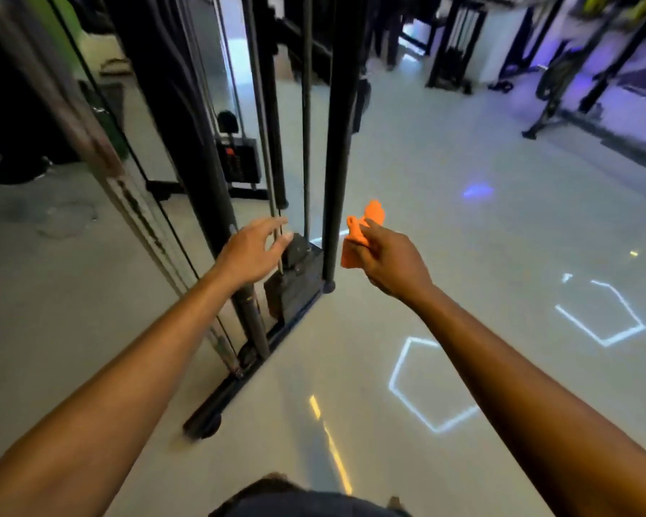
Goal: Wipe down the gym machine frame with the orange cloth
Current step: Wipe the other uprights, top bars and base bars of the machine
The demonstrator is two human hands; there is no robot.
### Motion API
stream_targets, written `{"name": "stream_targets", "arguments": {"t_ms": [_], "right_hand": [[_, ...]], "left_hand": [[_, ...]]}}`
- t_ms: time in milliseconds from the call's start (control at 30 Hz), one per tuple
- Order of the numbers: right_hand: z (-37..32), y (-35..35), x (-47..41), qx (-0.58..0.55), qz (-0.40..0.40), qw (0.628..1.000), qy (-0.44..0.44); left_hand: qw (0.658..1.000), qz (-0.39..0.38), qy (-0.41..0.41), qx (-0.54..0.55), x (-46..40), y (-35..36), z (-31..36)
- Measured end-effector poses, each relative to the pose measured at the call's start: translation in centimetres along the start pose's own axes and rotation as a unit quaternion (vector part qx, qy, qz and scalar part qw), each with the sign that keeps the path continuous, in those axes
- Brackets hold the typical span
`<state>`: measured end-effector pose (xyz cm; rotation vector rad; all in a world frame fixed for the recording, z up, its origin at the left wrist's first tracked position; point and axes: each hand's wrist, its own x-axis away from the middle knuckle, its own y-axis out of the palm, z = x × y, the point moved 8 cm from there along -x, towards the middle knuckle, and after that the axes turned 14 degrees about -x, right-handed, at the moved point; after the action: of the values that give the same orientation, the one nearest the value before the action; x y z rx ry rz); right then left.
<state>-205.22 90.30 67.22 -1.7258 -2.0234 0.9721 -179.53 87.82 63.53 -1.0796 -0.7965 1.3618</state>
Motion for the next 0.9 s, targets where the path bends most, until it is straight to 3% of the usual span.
{"name": "stream_targets", "arguments": {"t_ms": [267,500,733,900], "right_hand": [[-19.9,-14.6,-14.3,-0.047,0.004,0.96,-0.275],[-40.4,-25.6,-20.0,-0.044,0.087,0.88,-0.464],[-54.1,-32.0,-24.1,-0.044,0.212,0.814,-0.539],[-59.5,-31.5,-27.4,-0.011,0.241,0.79,-0.563]], "left_hand": [[0.962,0.258,-0.056,-0.065,-3.1,-29.1,4.6],[0.892,0.441,0.001,-0.098,-3.5,-53.7,10.7],[0.86,0.508,0.043,-0.028,-6.1,-69.0,12.7],[0.856,0.514,0.051,-0.034,-9.8,-74.9,13.4]]}}
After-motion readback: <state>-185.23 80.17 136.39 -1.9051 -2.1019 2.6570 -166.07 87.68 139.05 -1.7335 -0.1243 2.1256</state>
